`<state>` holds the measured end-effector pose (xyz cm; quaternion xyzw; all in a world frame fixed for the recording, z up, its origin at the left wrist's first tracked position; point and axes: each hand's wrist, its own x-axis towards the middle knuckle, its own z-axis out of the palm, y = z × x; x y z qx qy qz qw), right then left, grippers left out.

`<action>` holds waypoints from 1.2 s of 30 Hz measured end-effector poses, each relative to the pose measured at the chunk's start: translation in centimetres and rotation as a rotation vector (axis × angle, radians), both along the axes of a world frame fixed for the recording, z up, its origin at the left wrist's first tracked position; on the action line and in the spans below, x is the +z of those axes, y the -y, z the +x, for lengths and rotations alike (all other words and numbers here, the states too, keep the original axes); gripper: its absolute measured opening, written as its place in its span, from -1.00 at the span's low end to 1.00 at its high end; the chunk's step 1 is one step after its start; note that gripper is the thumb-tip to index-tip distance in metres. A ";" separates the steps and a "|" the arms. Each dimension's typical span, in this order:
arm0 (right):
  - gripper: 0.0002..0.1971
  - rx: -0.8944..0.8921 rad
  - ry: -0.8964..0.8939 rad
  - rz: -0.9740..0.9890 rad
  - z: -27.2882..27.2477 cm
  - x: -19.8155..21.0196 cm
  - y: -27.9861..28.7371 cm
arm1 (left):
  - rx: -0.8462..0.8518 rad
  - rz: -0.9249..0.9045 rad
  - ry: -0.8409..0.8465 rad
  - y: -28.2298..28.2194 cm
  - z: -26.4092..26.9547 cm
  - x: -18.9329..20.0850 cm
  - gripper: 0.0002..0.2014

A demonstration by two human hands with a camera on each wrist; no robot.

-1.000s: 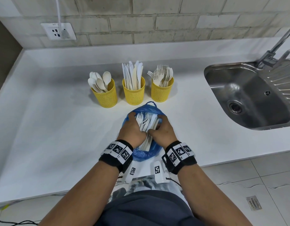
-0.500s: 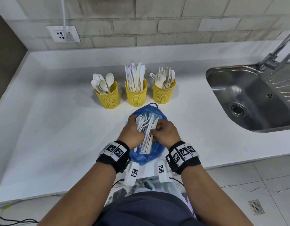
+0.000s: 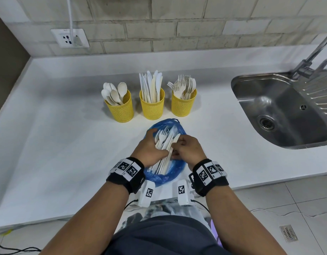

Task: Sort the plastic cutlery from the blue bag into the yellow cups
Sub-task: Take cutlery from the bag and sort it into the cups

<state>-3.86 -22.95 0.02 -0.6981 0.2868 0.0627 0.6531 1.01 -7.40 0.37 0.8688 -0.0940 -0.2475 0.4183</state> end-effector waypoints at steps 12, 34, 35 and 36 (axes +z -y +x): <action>-0.86 -0.029 0.034 0.076 0.2 -0.4 0.4 | -0.123 0.007 0.045 0.7 -0.5 -0.3 -0.05; -0.90 -0.149 -0.062 0.003 2.2 -1.1 2.1 | -0.186 -0.022 0.069 -0.3 -1.3 0.0 -0.15; -0.89 -0.138 -0.072 -0.016 2.2 -1.2 2.1 | -0.187 -0.019 0.063 -0.3 -1.3 -0.1 -0.15; -0.85 -0.130 -0.080 -0.037 2.3 -1.4 2.1 | -0.188 -0.009 0.059 -0.3 -1.3 -0.2 -0.14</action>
